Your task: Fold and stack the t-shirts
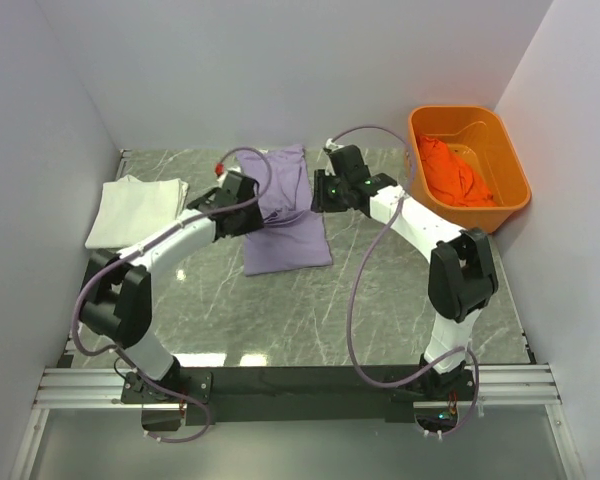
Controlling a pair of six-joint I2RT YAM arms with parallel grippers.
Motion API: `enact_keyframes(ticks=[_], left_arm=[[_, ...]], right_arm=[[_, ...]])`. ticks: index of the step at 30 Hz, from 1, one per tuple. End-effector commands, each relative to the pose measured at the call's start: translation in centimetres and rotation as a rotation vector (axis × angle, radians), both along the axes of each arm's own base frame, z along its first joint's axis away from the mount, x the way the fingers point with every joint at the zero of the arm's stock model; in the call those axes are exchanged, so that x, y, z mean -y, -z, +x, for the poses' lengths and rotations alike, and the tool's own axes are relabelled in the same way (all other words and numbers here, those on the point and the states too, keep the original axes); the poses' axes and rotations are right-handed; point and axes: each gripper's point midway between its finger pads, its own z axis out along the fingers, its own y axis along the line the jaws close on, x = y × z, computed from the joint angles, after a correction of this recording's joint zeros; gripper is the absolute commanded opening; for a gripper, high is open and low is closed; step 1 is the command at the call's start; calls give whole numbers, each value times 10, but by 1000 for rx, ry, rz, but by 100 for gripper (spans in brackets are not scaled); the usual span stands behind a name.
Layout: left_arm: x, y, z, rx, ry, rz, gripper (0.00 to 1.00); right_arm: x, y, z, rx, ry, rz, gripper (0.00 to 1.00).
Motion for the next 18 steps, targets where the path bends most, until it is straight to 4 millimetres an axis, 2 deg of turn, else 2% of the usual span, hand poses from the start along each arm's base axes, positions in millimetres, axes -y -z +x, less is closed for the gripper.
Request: enact_keyframes(ticks=[1, 2, 4, 5, 8, 12, 18], left_arm=[[24, 11, -28, -38, 62, -10, 45], [30, 22, -35, -63, 82, -14, 41], [35, 31, -37, -80, 94, -21, 26], [37, 42, -38, -106, 97, -14, 25], [43, 62, -40, -151, 119, -12, 23], [49, 84, -48, -223, 149, -19, 21], [47, 109, -69, -351, 192, 8, 21]], right_arm=[[-27, -8, -7, 53, -52, 51, 44], [-36, -1, -9, 40, -75, 55, 41], [-44, 7, -9, 28, -93, 60, 38], [-52, 14, -7, 15, -114, 78, 37], [-68, 31, -3, -17, -148, 99, 31], [-83, 47, 5, -37, -185, 116, 31], [-97, 69, 36, -51, -194, 92, 31]])
